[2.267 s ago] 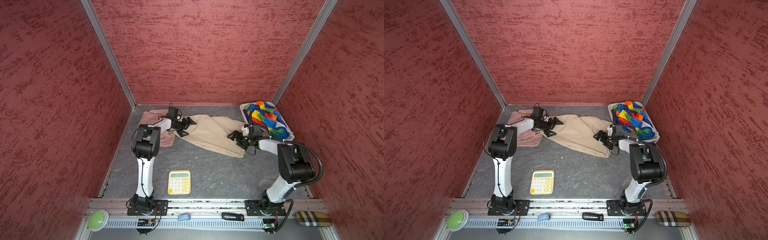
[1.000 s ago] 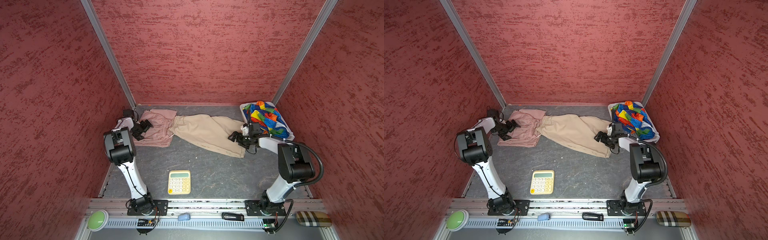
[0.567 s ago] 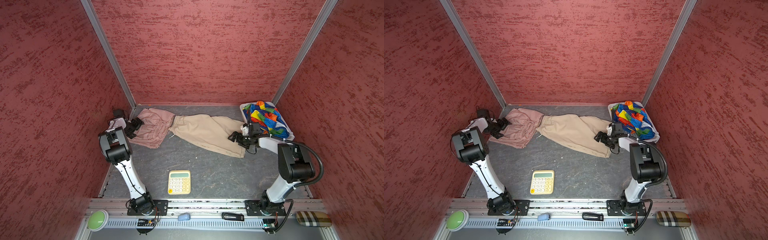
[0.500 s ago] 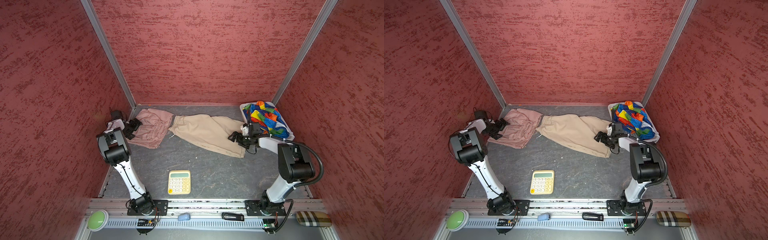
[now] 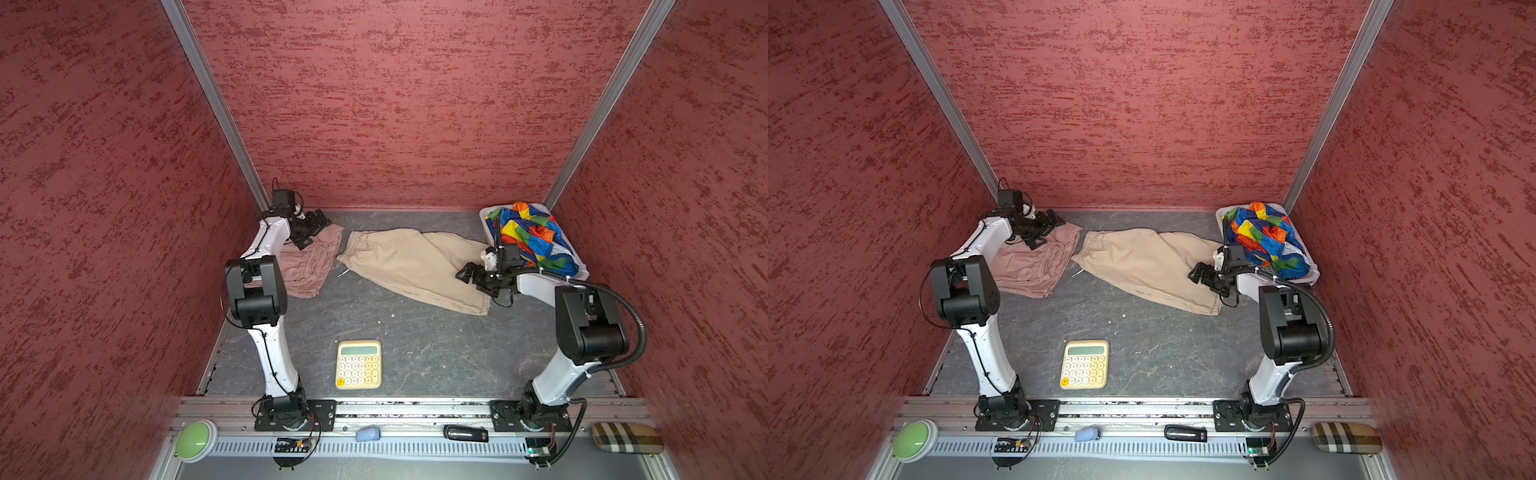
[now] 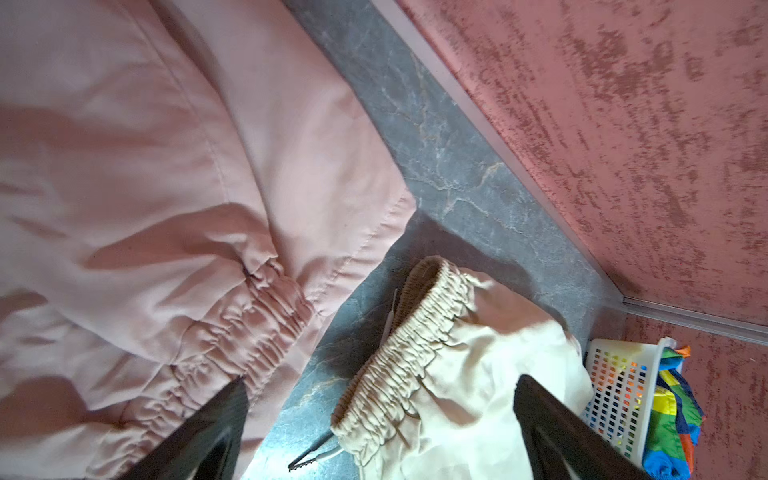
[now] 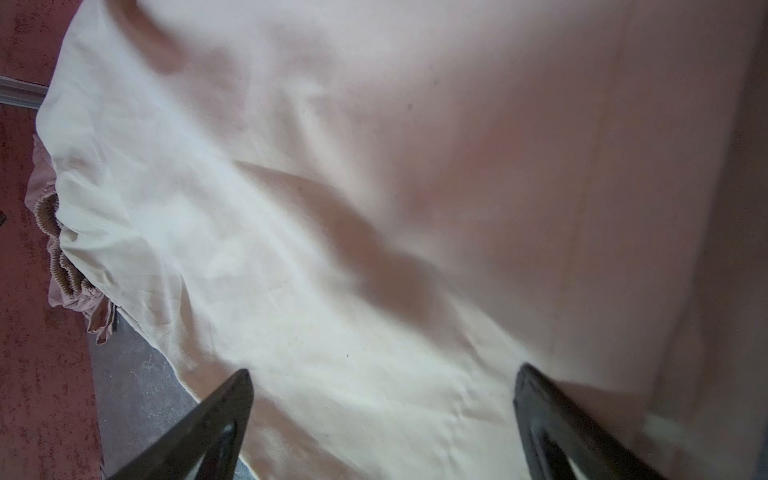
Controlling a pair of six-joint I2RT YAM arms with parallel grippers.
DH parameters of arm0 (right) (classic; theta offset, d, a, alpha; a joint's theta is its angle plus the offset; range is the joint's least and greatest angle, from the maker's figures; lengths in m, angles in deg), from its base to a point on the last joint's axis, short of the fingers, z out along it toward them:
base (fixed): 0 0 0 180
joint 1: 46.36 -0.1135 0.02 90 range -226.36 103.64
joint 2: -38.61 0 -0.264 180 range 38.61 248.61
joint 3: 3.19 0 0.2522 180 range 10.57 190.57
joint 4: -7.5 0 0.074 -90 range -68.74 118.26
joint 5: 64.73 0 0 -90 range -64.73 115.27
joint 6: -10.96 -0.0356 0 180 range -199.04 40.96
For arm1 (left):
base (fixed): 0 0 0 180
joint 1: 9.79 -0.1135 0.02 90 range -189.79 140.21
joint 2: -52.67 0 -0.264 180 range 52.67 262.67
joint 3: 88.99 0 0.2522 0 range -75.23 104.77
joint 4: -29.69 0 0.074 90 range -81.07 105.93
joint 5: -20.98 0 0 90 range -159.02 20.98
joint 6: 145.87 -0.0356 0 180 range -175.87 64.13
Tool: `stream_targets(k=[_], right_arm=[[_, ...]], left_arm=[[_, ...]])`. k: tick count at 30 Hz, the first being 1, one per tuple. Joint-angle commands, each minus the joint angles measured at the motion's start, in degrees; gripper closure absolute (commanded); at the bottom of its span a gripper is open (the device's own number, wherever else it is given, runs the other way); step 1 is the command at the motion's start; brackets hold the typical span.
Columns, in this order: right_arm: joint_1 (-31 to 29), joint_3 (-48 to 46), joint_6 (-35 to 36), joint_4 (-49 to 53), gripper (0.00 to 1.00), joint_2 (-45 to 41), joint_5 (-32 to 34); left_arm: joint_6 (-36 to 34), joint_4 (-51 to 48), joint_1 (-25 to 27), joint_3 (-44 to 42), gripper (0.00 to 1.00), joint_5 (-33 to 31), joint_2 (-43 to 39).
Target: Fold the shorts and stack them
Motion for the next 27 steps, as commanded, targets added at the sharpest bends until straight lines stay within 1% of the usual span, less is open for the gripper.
stream_targets(k=[1,4,11,19,20,22,24,26,27], right_arm=[[0.15,0.43,0.90,3.33,0.01,-0.94,1.49],[0.11,0.46,1.40,4.00,0.01,-0.38,1.85],[0.09,-1.72,0.73,3.48,0.01,0.08,2.53],[0.11,-2.00,2.52,6.79,0.01,-0.33,6.16],[0.15,-1.61,2.82,7.34,0.01,-0.25,6.36],[0.06,-0.70,3.13,8.08,0.01,-0.14,6.48],[0.09,0.51,3.03,8.67,0.01,-0.52,6.46],[-0.09,1.46,3.14,8.92,0.01,-1.42,5.79],[-0.16,2.03,3.16,9.01,0.01,-2.44,5.66]], left_arm=[[-0.89,-2.23,-3.16,0.71,0.01,-2.26,6.34],[-0.80,-1.48,-4.02,3.68,0.01,-1.02,10.49],[-0.55,-3.13,-5.88,12.51,0.00,-0.92,18.74],[-1.86,-8.83,-8.56,26.89,0.01,-1.82,26.30],[-1.96,-9.68,-8.88,28.78,0.01,-1.08,27.03],[-2.24,-9.81,-8.92,30.10,0.01,0.51,26.92],[-3.88,-8.97,-7.71,29.02,0.00,0.33,24.49],[-5.95,-8.17,-5.67,26.99,0.01,-1.55,20.72],[-7.46,-7.62,-4.21,25.44,0.00,-3.78,17.82]])
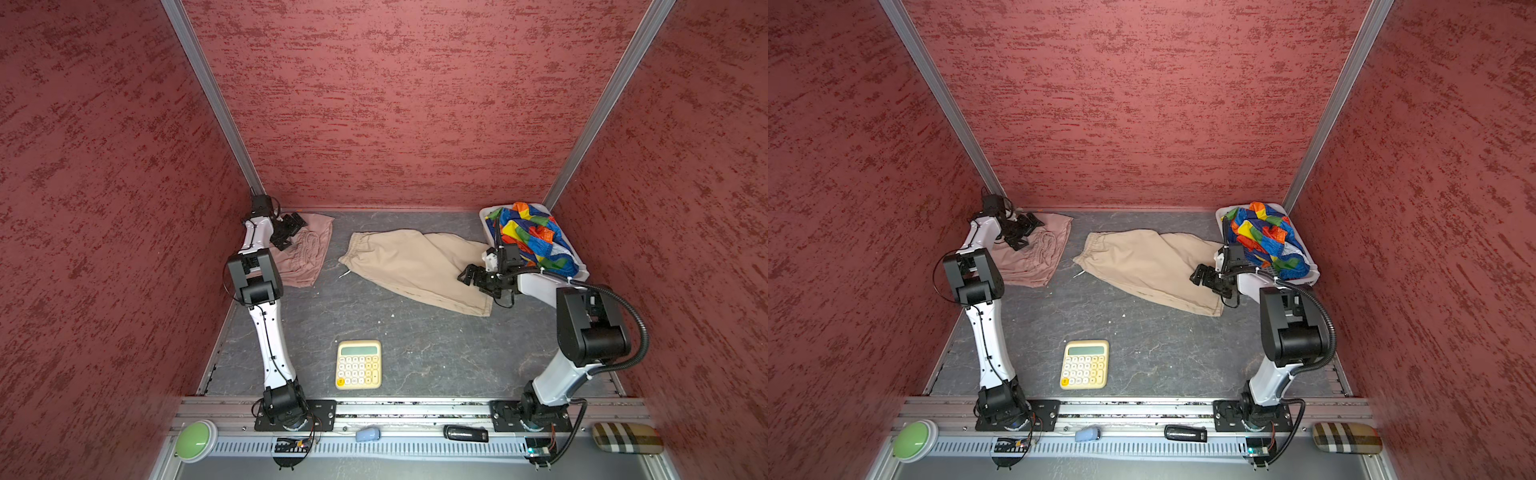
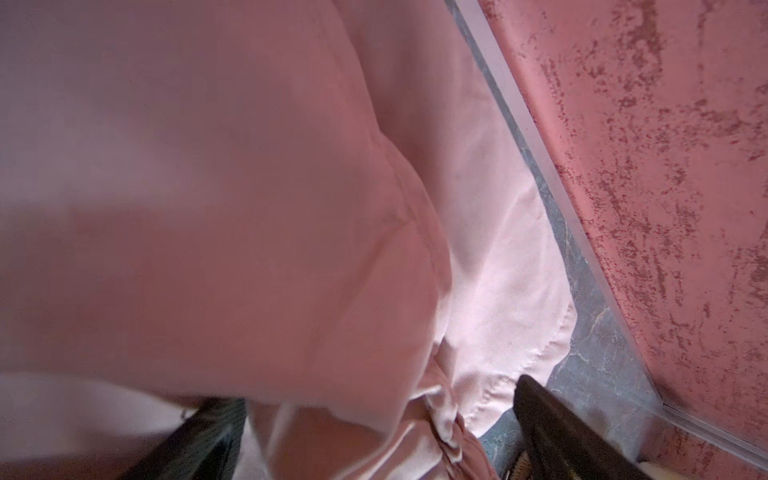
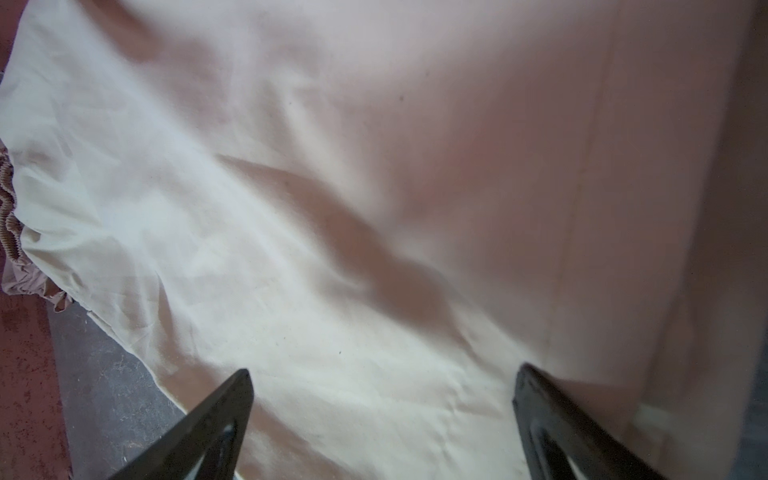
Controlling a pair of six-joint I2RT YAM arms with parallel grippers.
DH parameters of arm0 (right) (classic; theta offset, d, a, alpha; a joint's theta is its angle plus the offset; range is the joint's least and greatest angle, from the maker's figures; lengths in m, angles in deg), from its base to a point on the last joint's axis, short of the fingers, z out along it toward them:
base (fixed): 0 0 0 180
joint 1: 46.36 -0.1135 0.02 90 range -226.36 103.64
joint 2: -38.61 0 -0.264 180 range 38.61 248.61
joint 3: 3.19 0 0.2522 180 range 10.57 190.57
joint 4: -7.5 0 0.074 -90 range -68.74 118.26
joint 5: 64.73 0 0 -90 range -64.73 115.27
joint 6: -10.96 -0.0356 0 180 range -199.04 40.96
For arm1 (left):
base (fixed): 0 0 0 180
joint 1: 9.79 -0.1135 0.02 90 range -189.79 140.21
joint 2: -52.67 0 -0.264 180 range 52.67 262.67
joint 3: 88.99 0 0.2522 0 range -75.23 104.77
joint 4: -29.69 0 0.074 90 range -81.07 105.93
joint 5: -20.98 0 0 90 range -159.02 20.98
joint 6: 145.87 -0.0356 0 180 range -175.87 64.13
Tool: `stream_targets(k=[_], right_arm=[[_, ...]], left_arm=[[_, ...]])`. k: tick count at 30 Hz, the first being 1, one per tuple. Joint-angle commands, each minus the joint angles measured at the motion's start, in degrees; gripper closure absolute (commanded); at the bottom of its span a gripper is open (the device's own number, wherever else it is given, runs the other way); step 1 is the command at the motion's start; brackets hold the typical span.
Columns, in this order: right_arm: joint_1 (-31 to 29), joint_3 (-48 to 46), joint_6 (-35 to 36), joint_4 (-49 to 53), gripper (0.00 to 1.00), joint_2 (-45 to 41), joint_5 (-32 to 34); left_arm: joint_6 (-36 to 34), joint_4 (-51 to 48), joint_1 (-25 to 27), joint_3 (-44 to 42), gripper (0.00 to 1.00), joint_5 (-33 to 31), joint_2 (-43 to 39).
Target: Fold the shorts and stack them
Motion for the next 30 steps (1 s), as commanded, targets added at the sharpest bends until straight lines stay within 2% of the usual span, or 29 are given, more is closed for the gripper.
stream_targets(k=[1,5,7,8,10,11,13,17,21,24,30], right_arm=[[-0.15,1.60,1.13,4.98,0.01,-2.55,2.13],[-0.38,4.37,2.06,8.05,0.01,-5.14,3.02],[-0.33,4.98,2.26,8.94,0.01,-5.83,3.20],[-0.39,5.00,2.18,8.97,0.01,-5.96,3.07],[-0.35,4.60,1.88,8.78,0.01,-6.21,2.32],[-0.35,4.26,1.69,8.54,0.01,-6.48,1.83],[-0.35,3.15,1.51,8.10,0.01,-7.19,1.60],[-0.38,1.37,1.79,7.90,0.01,-8.31,1.57],[-0.35,-0.04,1.58,6.86,0.01,-8.58,1.08],[-0.43,-0.55,1.17,6.11,0.01,-8.33,0.75],[-0.44,-0.59,1.02,5.27,0.01,-6.78,0.03]], left_arm=[[-6.49,-0.38,5.35,-4.09,0.01,-6.02,-9.03],[-17.74,14.39,13.50,-19.69,0.01,-20.72,-24.27],[-18.59,21.48,16.29,-28.70,0.01,-26.71,-28.86],[-19.47,23.69,16.92,-31.93,0.01,-24.96,-30.26],[-19.24,22.23,17.02,-32.40,0.01,-15.47,-29.61],[-18.62,18.71,17.14,-29.85,0.01,-11.73,-27.56],[-20.00,12.89,17.75,-24.19,0.01,-8.38,-23.49],[-22.77,3.04,18.69,-15.10,0.01,-5.83,-15.50],[-23.36,0.42,19.27,-12.15,0.01,-1.89,-10.75],[-23.92,0.04,20.50,-12.35,0.01,0.25,-9.87],[-23.13,4.54,21.83,-18.39,0.01,4.12,-13.37]])
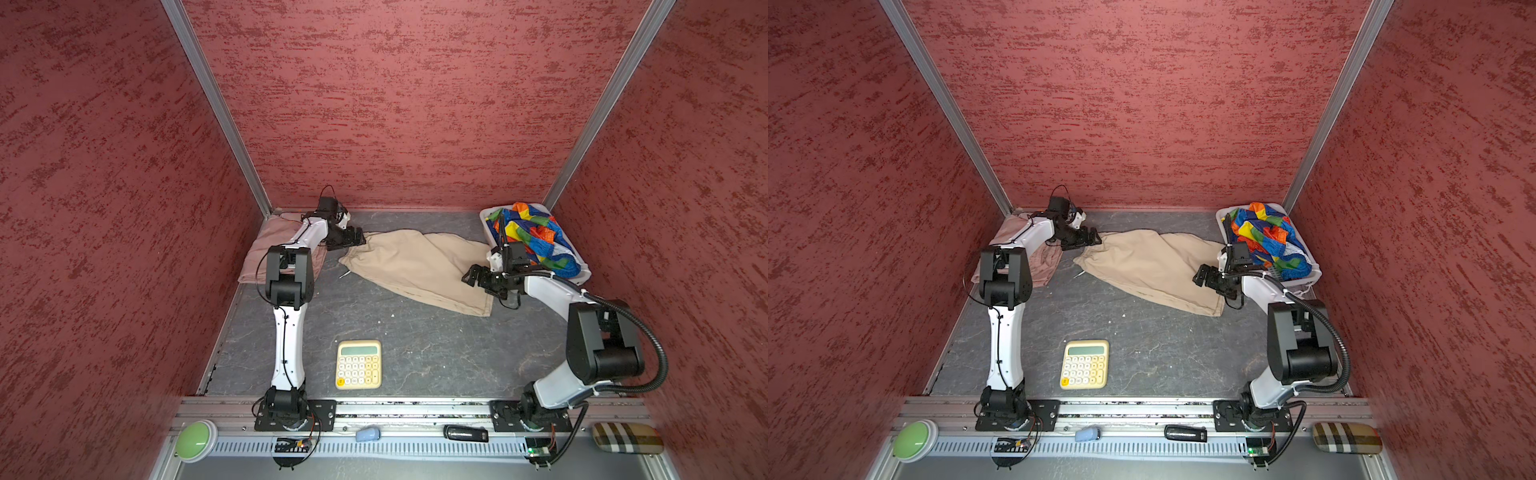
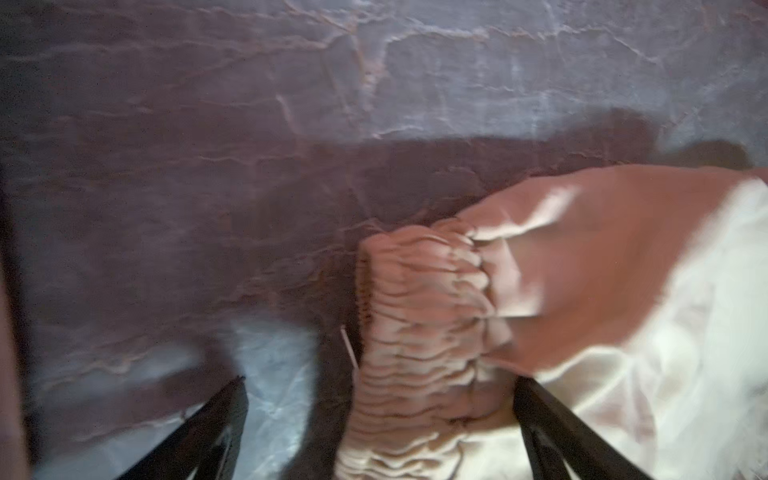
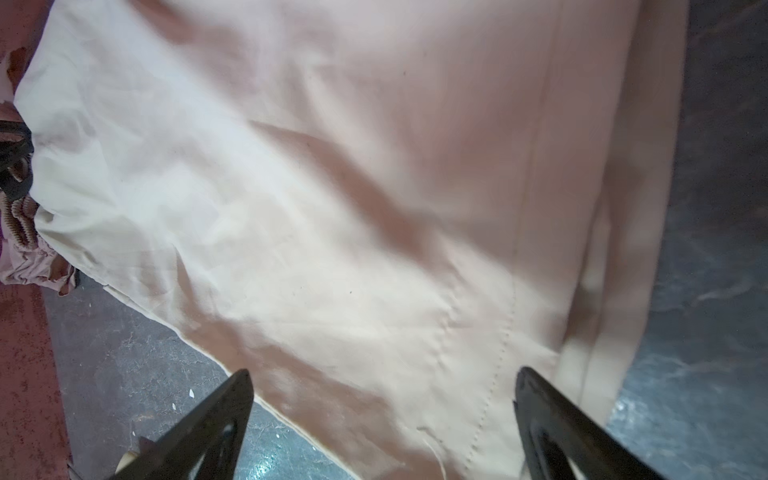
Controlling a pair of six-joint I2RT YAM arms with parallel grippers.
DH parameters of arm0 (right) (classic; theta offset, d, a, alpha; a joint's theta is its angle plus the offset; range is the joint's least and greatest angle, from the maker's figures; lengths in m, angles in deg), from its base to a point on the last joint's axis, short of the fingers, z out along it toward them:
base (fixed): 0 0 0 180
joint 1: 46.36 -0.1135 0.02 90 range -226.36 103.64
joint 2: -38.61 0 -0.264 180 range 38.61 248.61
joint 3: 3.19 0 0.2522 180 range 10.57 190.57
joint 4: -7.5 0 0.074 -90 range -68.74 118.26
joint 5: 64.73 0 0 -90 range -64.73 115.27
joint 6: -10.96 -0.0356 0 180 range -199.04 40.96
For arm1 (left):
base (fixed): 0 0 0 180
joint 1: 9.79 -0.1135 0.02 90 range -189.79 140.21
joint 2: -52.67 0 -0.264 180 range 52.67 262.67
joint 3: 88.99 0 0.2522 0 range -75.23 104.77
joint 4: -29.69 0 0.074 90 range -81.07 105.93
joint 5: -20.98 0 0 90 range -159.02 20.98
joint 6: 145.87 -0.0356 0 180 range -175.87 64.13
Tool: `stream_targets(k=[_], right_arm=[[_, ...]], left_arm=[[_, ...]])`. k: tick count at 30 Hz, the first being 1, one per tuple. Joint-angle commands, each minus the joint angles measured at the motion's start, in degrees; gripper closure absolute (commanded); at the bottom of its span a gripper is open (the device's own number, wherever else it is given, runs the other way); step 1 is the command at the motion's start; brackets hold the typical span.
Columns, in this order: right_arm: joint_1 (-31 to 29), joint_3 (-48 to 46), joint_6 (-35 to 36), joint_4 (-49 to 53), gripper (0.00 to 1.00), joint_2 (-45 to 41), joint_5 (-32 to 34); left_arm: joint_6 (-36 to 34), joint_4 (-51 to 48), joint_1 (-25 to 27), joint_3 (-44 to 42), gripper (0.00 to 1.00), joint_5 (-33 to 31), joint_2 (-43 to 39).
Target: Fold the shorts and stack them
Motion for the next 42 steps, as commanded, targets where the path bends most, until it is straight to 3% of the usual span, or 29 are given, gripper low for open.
stream_targets(k=[1,5,11,22,27,31,33,36,42], right_arm=[[-0.23,-0.05,0.40,-1.73,0.01,0.46,-0.85],[-0.23,0.04,0.58,-1.78,0.01,0.76,-0.64],[-0.19,-0.71,0.22,-2.57,0.01,0.89,-1.07],[-0.20,-0.98,-0.27,-3.18,0.01,0.74,-1.37],[-0.19,-0.99,-0.56,-3.35,0.01,0.50,-1.52],[-0.27,-1.02,-0.58,-3.25,0.01,0.27,-1.50],[-0.26,-1.24,-0.56,-3.22,0.01,0.12,-1.30],[-0.51,-1.85,-0.63,-3.15,0.01,0.21,-0.39],[-1.84,-2.63,-1.51,-3.84,0.01,0.30,-0.37]], left_arm=[[-0.80,1.70,0.79,-1.91,0.01,4.12,-3.68],[-3.08,-1.17,1.23,-1.74,0.01,2.75,-2.35],[-2.83,-6.75,2.41,0.92,0.02,-8.65,-0.20],[-4.42,-12.54,6.56,4.37,0.14,-8.91,4.33],[-5.10,-17.78,7.58,7.34,0.47,-11.79,7.25],[-5.86,-19.11,8.42,6.31,0.78,-17.92,6.24],[-6.04,-19.05,8.16,4.67,0.89,-20.50,4.57],[-4.82,-19.03,7.16,1.62,1.00,-22.74,1.01],[-1.16,-15.11,4.58,-8.29,1.00,-27.91,-8.92]])
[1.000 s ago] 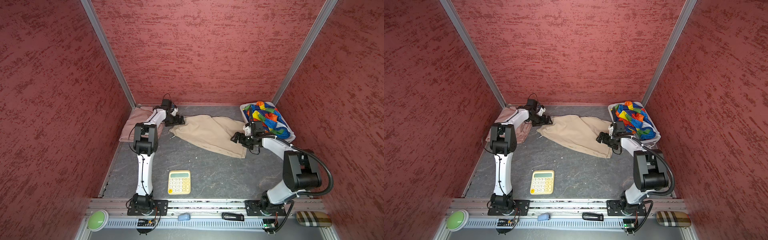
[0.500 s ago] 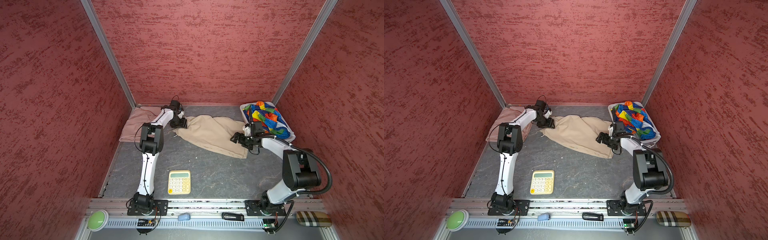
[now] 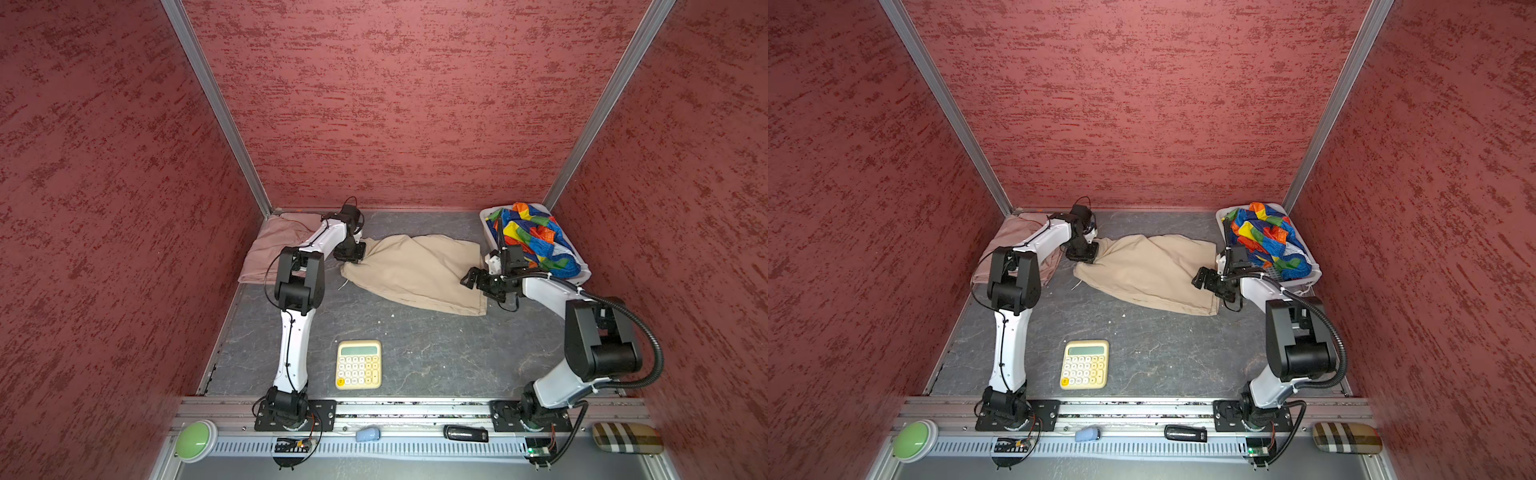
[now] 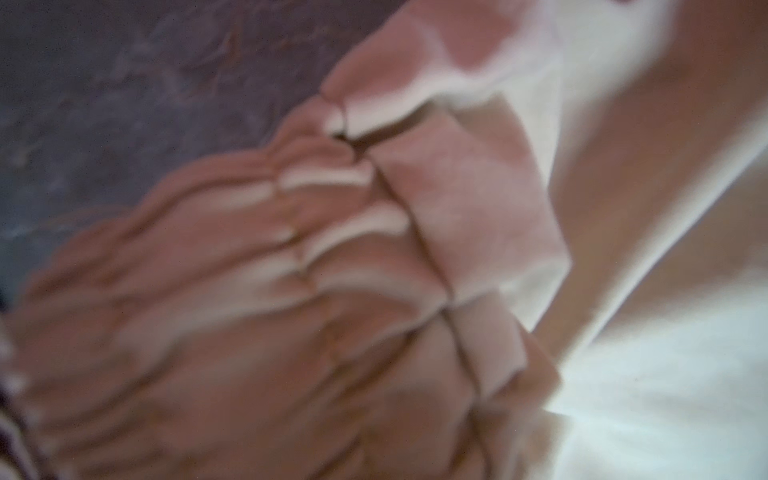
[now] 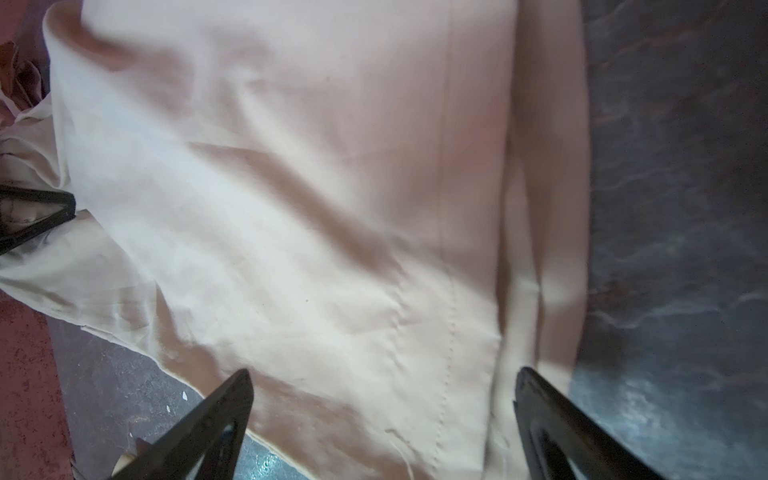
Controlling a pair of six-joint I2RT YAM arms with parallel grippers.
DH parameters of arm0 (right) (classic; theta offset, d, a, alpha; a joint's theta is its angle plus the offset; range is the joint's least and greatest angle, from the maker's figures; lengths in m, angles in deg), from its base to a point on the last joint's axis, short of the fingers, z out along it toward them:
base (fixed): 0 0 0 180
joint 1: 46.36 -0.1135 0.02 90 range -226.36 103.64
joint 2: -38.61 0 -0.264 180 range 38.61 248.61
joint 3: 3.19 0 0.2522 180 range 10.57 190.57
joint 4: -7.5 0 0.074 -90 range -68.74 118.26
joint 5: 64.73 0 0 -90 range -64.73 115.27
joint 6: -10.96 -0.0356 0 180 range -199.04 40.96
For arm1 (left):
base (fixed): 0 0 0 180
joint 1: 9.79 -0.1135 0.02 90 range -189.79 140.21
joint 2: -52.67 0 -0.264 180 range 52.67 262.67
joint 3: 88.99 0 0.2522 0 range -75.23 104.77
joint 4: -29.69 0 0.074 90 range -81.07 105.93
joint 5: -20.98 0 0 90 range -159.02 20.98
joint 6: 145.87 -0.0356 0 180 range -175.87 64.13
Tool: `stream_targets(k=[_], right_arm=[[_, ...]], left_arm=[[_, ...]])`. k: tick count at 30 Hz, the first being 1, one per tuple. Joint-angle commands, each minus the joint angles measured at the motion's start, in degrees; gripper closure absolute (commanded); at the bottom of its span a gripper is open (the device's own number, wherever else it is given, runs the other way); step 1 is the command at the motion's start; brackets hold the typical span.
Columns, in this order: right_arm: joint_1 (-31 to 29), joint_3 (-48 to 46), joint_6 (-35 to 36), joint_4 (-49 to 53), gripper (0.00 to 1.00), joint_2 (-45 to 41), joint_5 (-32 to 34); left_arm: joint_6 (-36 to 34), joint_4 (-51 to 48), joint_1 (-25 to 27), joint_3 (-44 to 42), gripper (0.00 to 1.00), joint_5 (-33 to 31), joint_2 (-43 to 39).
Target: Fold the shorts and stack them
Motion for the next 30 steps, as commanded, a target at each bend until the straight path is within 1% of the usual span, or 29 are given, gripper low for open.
stream_targets(k=[1,4,10,13,16,18,21,23,24,27,29,30], right_arm=[[-0.81,-0.57,-0.74,-1.42,0.01,-1.25,0.09],[-0.81,0.48,-0.82,-0.51,0.01,-1.36,1.86],[-1.54,5.06,-0.74,-2.30,0.01,6.21,0.58],[-2.85,7.29,-0.95,-3.09,0.01,9.91,0.66],[-5.58,9.41,-1.20,-3.76,0.03,12.91,1.31],[-7.12,10.88,-1.53,-3.56,0.08,14.86,2.18],[-9.18,12.02,-3.66,-4.66,0.21,16.97,3.06],[-10.94,13.33,-4.23,-4.09,0.34,18.30,4.98],[-11.61,14.02,-4.37,-3.74,0.39,18.95,5.74],[-13.35,15.82,-4.92,-3.05,0.52,20.54,6.72],[-14.63,16.92,-5.46,-3.02,0.56,21.38,6.96],[-15.19,17.60,-5.67,-2.91,0.58,21.79,7.03]], left_arm=[[2.15,0.34,-2.53,-4.69,1.00,-6.44,-5.44],[2.70,2.27,-4.45,-8.92,1.00,-5.36,-9.33],[2.50,5.89,-4.77,-13.57,1.00,-4.86,-15.23],[2.47,5.26,-4.73,-13.56,1.00,-4.09,-16.01],[1.83,2.52,-4.66,-11.49,1.00,-3.99,-15.69],[1.74,0.73,-4.48,-10.03,1.00,-4.91,-15.74],[1.59,-1.12,-4.11,-8.56,1.00,-7.64,-16.15],[1.01,-3.02,-3.50,-7.09,1.00,-10.30,-16.22],[0.80,-3.91,-3.15,-6.45,1.00,-11.63,-16.20],[-0.79,-7.31,-1.63,-3.76,1.00,-18.35,-15.70],[-1.59,-9.61,-0.62,-1.84,1.00,-22.77,-15.08],[-1.76,-10.33,-0.23,-1.09,1.00,-24.02,-14.97]])
